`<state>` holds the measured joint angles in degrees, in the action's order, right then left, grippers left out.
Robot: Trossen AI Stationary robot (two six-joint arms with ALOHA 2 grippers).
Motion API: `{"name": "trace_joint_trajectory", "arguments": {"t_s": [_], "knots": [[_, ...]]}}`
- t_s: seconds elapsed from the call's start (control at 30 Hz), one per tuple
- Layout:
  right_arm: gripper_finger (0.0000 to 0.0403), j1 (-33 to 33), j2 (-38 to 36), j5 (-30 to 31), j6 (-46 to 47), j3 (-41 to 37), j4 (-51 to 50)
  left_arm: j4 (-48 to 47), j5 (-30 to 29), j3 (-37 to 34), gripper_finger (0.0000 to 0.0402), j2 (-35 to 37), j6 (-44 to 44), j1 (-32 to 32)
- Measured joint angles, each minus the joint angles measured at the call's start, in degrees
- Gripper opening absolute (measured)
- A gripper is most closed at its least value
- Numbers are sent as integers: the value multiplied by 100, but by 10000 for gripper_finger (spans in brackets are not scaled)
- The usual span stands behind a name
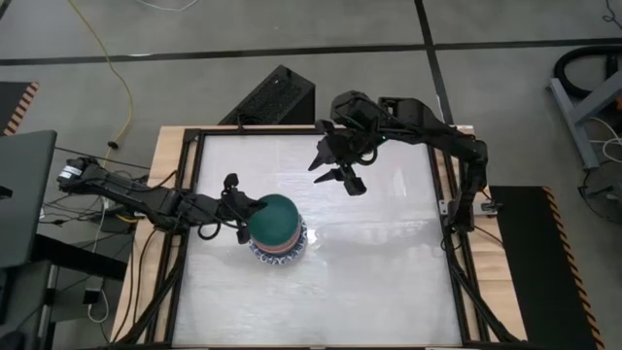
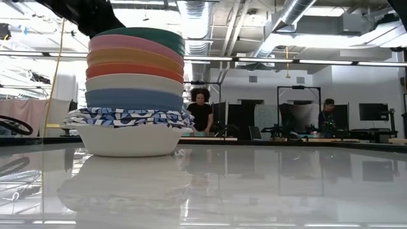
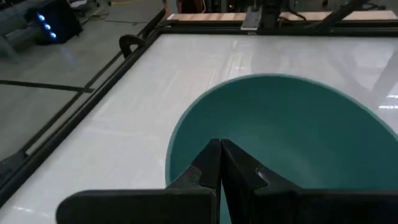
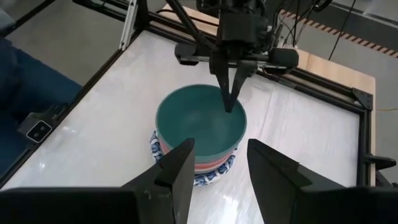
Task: Nest bowls inside each other
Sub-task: Return to Home Position
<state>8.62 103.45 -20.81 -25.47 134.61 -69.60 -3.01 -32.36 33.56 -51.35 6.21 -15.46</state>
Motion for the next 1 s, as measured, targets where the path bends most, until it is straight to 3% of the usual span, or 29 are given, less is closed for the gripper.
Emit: {"name": "trace_joint_trajectory", "arguments": {"t_s": [0.3,0.47,0.8,1.0], "knots": [[167,0,158,-158,-217,-334,91,107,-2,96,0,0,255,-67],[160,80,195,-1739,-727,-1260,529,185,-36,316,0,5,61,-359],[115,401,171,-1700,-667,-3291,3070,297,-456,321,0,4,-6,-841],[99,643,163,-2145,-169,-4083,4825,295,-750,321,0,4,5,-1055]]}}
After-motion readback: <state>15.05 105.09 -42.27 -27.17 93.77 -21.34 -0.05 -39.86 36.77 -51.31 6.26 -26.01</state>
